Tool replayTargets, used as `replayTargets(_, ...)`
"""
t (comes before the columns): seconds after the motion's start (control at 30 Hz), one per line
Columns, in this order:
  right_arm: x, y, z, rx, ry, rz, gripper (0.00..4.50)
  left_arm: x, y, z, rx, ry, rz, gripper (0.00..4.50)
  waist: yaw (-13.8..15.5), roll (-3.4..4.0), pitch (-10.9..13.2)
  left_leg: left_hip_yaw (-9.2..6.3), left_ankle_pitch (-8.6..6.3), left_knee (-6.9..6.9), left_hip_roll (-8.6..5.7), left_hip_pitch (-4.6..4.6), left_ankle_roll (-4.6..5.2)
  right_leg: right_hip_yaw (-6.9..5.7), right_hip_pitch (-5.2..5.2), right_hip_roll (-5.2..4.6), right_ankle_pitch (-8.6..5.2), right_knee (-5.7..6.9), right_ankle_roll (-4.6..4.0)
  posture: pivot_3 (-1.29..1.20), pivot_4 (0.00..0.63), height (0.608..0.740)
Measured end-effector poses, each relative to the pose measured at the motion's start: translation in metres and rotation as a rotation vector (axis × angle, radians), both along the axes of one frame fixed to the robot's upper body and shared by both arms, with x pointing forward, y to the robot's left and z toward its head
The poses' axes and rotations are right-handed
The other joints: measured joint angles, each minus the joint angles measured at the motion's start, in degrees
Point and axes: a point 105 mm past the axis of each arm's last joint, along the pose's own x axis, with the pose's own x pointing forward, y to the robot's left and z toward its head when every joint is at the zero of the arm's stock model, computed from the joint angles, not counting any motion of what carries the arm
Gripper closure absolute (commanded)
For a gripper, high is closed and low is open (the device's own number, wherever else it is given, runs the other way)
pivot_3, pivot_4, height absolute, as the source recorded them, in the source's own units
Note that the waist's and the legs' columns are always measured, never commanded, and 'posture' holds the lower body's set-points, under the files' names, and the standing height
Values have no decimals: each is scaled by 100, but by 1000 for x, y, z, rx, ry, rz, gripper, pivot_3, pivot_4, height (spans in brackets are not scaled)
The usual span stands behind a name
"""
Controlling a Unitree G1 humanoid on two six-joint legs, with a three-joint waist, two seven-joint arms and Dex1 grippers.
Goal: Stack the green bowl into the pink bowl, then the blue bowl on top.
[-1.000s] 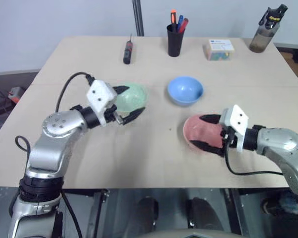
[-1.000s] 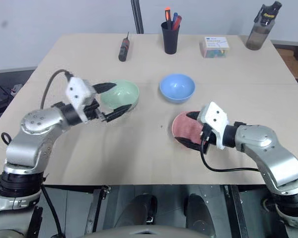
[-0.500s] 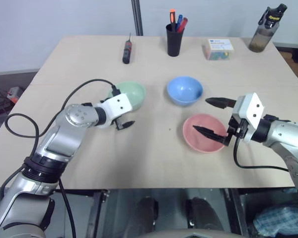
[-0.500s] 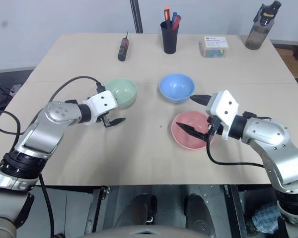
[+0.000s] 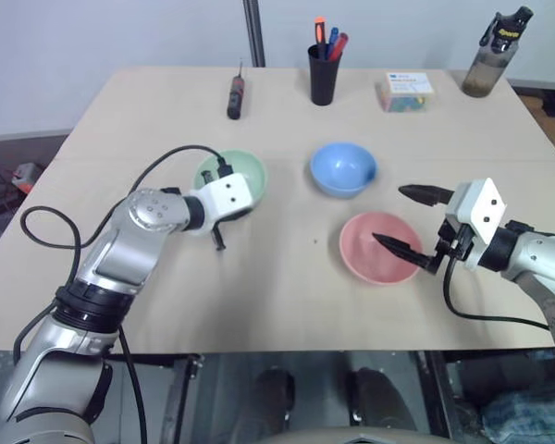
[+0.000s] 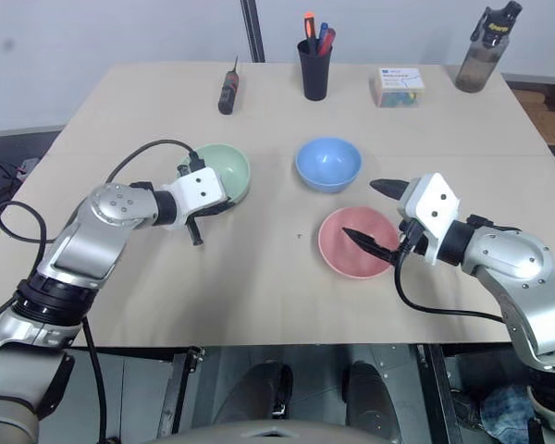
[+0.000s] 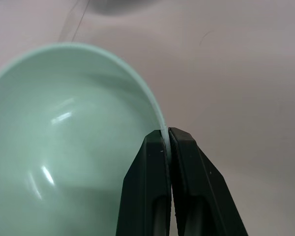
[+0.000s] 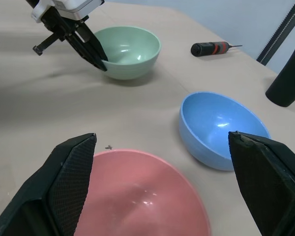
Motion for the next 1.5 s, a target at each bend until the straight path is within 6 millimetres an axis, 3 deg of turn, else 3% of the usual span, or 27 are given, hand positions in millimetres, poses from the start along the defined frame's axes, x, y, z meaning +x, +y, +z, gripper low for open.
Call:
replayTargets(0.07, -2, -6, -1, 4, -1, -22, 0, -6, -18, 10, -54, -28, -91, 4380, 41, -2, 1, -6, 1, 2, 0, -7, -2, -6, 0, -3, 0, -2, 0, 0, 150, 740)
replayTargets(0.17, -11, -19, -3, 20, 3, -66, 0, -24, -57, 39, -151, -96, -308, 4380, 126, -6, 3, -7, 1, 8, -2, -14, -2, -7, -1, -7, 0, -6, 0, 0, 150, 740)
replayTargets(0.3, -29, -35, -3, 47, 14, -117, 0, -42, -79, 62, -154, -114, -491, 4380, 127, -2, 0, -2, -1, 7, -1, 0, 2, -3, 7, -1, 0, -1, 0, 0, 150, 740)
replayTargets(0.47, -52, -54, -11, 57, 49, -205, 0, -57, -109, 52, -133, -29, -741, 4380, 111, -1, 0, 5, -9, 13, -7, 6, 16, 3, 11, 2, 0, 6, 0, 0, 150, 740)
replayTargets(0.83, -97, -71, -18, 12, 41, -314, 0, -61, -134, 53, -71, 25, -1013, 4380, 129, 1, -2, 4, -10, 16, -13, 7, 18, 4, 15, 10, -1, 2, 2, 0, 150, 740)
replayTargets(1.0, -109, -78, -16, -14, 32, -332, 0, -64, -144, 54, -69, 28, -1109, 4380, 114, 2, -3, 5, -11, 16, -11, 12, 20, 5, 17, 11, -1, 4, 1, 0, 150, 740)
replayTargets(1.03, -109, -79, -15, -18, 23, -331, 0, -65, -145, 54, -71, 35, -1125, 3795, 102, 2, -3, 6, -11, 16, -10, 13, 21, 7, 17, 12, -1, 5, 2, 0, 150, 740)
replayTargets(1.07, -109, -79, -14, -19, 15, -326, 0, -66, -147, 54, -76, 42, -1142, 3626, 94, 2, -3, 6, -12, 16, -10, 14, 21, 7, 17, 12, -1, 5, 2, 0, 150, 740)
replayTargets(1.17, -106, -79, -12, -23, 2, -319, 0, -68, -151, 56, -99, 47, -1153, 2312, 77, 3, -3, 6, -12, 17, -6, 13, 21, 7, 17, 11, -1, 5, 2, 0, 150, 740)
replayTargets(1.2, -105, -78, -11, -22, -5, -315, 0, -67, -151, 56, -104, 48, -1146, 2312, 74, 3, -3, 6, -12, 17, -6, 13, 21, 7, 17, 11, -1, 6, 2, 0, 150, 740)
replayTargets(1.33, -99, -71, -9, -12, -17, -280, 0, -52, -149, 65, -121, 12, -1041, 2312, 62, 3, -3, 3, -12, 17, -6, 14, 21, 5, 17, 12, -1, 6, 2, 0, 150, 740)
replayTargets(1.4, -95, -68, -9, -6, -24, -267, 0, -27, -139, 70, -79, -39, -900, 2312, 59, 2, -3, 2, -12, 18, -12, 15, 21, 4, 17, 12, -1, 8, 2, 0, 150, 740)
replayTargets(1.47, -87, -62, -6, 5, -38, -228, 0, 23, -114, 80, 43, -146, -631, 2312, 39, 0, -3, 4, -13, 21, -18, 16, 24, 6, 18, 12, -1, 9, 4, 0, 150, 740)
replayTargets(1.5, -86, -61, -6, 6, -43, -223, 0, 28, -111, 82, 55, -163, -604, 2312, 39, 0, -3, 2, -13, 20, -19, 15, 24, 4, 19, 12, -1, 7, 4, 0, 150, 740)
